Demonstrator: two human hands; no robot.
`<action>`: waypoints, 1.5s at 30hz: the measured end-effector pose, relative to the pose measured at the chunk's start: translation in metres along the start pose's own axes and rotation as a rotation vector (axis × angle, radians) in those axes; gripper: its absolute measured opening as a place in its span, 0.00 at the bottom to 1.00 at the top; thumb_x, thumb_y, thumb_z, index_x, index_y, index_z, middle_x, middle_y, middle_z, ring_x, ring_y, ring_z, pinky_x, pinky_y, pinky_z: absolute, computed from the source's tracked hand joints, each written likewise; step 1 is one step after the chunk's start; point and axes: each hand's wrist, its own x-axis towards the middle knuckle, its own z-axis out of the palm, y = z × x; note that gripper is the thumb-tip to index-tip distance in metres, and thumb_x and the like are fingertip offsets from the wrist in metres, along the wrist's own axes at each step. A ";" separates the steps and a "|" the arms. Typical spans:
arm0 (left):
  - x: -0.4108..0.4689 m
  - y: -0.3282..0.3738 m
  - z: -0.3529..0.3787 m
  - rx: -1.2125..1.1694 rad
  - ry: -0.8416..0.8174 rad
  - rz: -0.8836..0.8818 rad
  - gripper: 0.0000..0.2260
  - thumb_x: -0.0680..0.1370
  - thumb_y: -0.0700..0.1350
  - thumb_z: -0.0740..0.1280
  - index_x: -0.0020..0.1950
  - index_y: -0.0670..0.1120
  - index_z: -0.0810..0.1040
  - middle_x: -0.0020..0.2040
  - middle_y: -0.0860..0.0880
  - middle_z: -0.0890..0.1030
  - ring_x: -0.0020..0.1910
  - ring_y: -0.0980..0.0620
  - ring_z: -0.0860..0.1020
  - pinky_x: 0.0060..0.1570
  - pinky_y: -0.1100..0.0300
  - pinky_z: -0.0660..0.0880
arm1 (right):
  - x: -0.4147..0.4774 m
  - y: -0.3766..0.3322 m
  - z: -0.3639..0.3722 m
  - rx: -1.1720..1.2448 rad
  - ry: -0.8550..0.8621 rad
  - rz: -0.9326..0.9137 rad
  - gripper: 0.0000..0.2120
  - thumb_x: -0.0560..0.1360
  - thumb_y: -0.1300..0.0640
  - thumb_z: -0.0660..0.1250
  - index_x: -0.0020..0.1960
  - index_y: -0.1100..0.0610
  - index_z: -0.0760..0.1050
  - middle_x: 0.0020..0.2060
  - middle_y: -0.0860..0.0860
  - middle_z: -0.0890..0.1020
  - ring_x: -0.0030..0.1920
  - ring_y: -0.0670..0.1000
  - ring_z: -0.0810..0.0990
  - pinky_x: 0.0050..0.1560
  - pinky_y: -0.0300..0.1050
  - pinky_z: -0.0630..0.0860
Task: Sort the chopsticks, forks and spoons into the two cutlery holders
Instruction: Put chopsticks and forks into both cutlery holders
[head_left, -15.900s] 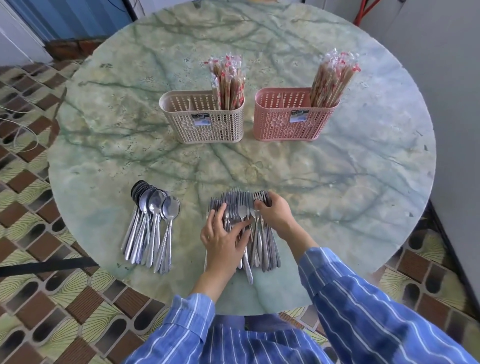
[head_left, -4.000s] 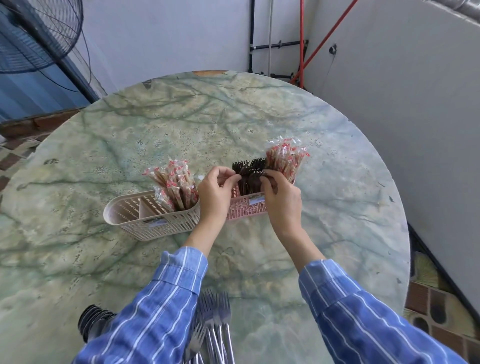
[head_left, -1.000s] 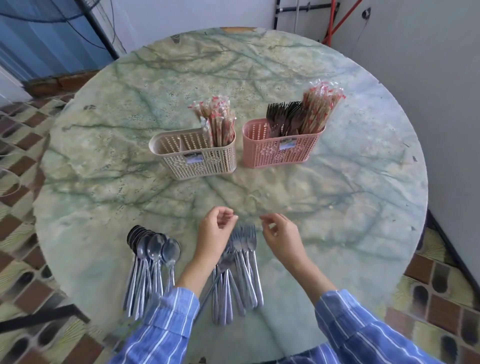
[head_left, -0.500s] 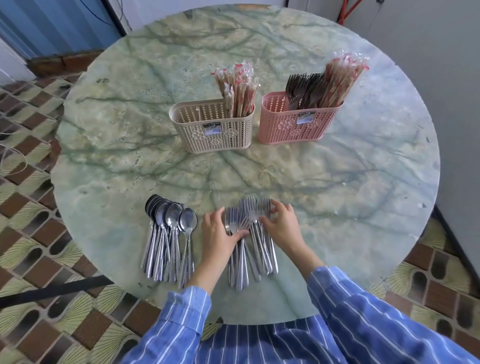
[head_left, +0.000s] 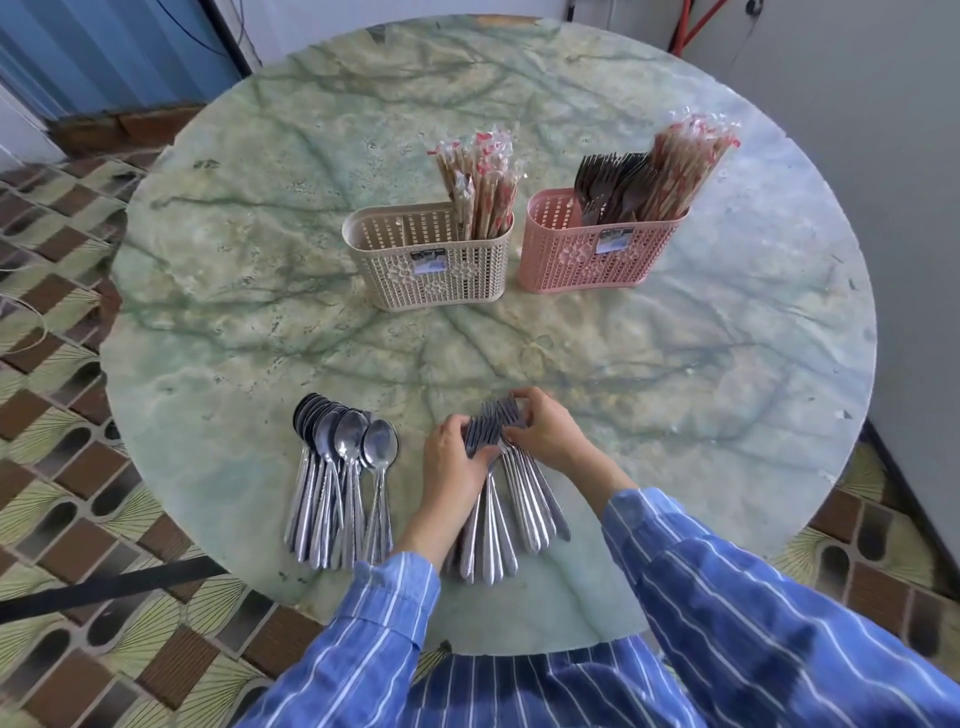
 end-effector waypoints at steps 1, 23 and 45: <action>0.000 0.002 0.000 -0.023 -0.003 -0.015 0.17 0.70 0.46 0.76 0.54 0.43 0.76 0.51 0.46 0.81 0.51 0.46 0.77 0.47 0.57 0.69 | 0.001 0.000 0.001 0.000 0.000 0.003 0.23 0.73 0.59 0.70 0.66 0.58 0.70 0.53 0.55 0.75 0.56 0.54 0.73 0.56 0.45 0.71; 0.007 0.015 0.019 -0.657 -0.043 -0.267 0.06 0.81 0.39 0.60 0.57 0.45 0.72 0.52 0.46 0.80 0.54 0.48 0.78 0.55 0.56 0.74 | -0.020 -0.004 0.024 0.387 0.082 0.041 0.24 0.74 0.72 0.54 0.64 0.58 0.76 0.46 0.51 0.80 0.35 0.37 0.76 0.36 0.29 0.69; 0.033 0.067 0.013 -0.796 0.103 -0.378 0.04 0.80 0.40 0.63 0.51 0.41 0.68 0.47 0.44 0.75 0.40 0.53 0.74 0.40 0.61 0.72 | -0.032 0.017 -0.028 0.097 -0.298 -0.012 0.29 0.68 0.44 0.76 0.61 0.56 0.69 0.49 0.50 0.78 0.48 0.50 0.78 0.46 0.44 0.74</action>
